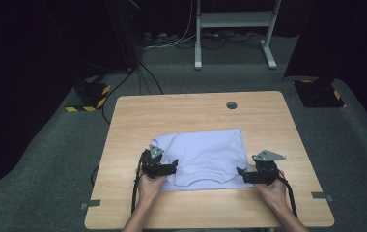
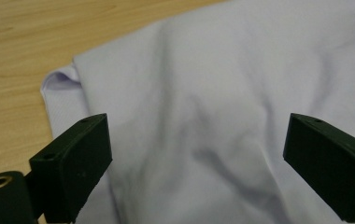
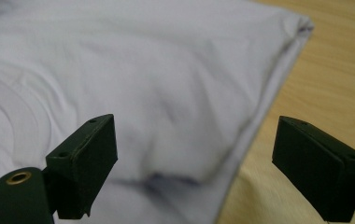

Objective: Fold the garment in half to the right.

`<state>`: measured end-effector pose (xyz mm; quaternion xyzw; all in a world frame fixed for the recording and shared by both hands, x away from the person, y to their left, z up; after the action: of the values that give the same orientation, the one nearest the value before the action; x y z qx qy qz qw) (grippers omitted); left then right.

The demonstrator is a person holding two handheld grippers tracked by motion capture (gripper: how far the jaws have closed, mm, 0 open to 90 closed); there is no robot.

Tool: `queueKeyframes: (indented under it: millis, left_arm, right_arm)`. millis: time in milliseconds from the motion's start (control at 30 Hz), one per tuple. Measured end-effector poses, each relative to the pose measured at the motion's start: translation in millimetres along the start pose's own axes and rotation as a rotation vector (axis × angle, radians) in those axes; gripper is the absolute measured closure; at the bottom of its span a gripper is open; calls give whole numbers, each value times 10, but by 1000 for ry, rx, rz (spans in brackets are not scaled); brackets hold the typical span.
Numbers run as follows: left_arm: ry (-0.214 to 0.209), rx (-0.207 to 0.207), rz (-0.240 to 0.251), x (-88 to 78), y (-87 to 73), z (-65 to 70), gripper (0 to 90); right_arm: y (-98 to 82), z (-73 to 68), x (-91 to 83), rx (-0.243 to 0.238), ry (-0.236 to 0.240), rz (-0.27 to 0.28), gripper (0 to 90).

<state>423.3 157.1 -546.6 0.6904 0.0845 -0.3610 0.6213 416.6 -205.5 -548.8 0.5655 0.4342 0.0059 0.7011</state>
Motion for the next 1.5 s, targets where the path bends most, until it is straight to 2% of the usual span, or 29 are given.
queueKeyframes:
  millis: [133,267,333,400,467,567,600,633,667,700,733,833,867,933,1000,1033,1100,1167,1333,1433,1500]
  left_arm:
    - [39,19,-45,120,33,0,78]
    - [66,27,-98,181,-48,-61,77]
    - [53,2,-102,168,-81,-117,70]
    - [64,25,-105,142,-95,-149,71]
    - [67,24,-99,111,-120,-190,69]
    - [74,-14,-81,49,-187,-256,67]
    - [67,-38,-75,27,-210,-281,66]
    - [74,-45,-76,15,-219,-294,70]
    - [78,-55,-70,2,-222,-307,77]
    - [71,-74,-52,-13,-204,-316,77]
    - [66,-85,-37,-18,-182,-312,80]
    - [77,-65,-1,-9,-50,-219,78]
    - [94,-36,1,19,-1,-163,78]
    - [103,-16,-12,62,16,-131,80]
    - [122,-4,-43,125,-10,-137,80]
    - [139,-5,-74,167,-52,-168,77]
    - [143,-49,-88,167,-92,-250,57]
    - [169,-53,-81,128,-123,-309,52]
    - [154,-95,-71,38,-168,-389,50]
    - [139,-113,-5,24,-52,-338,55]
    - [141,-99,22,74,101,-256,57]
  right_arm:
    - [150,-71,197,-5,-20,-17,132]
    - [168,-135,383,-19,-37,-66,135]
    - [149,-136,410,-22,-42,-75,139]
    - [145,-120,396,-28,-56,-81,142]
    - [128,-87,380,-16,-56,-86,141]
    - [85,-34,334,2,-61,-84,141]
    - [67,-15,318,19,-56,-83,141]
    - [52,0,295,45,-46,-91,141]
    - [51,6,280,49,-48,-95,142]
    - [64,12,259,51,-54,-92,146]
    - [111,18,229,69,-52,-63,151]
    - [269,20,218,97,-65,0,157]
    - [314,8,253,97,-76,-2,155]
    - [348,-25,377,81,-89,-27,155]
    - [317,-37,471,71,-103,-56,153]
    - [295,-34,505,69,-109,-68,149]
    - [237,-1,531,68,-120,-68,145]
    - [205,59,479,82,-133,-75,142]
    - [97,223,264,146,-134,-69,149]
    - [183,279,167,193,-133,-8,161]
    - [311,260,232,193,-135,7,161]
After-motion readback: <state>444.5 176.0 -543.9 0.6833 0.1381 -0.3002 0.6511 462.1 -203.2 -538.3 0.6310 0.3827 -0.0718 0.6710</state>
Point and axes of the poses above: each handheld gripper's, and its own axes: x roughly forward along the jaws, y roughly out of its top, z roughly to its right, the point moved 3 cm from there along x, roughly forward along the jaws
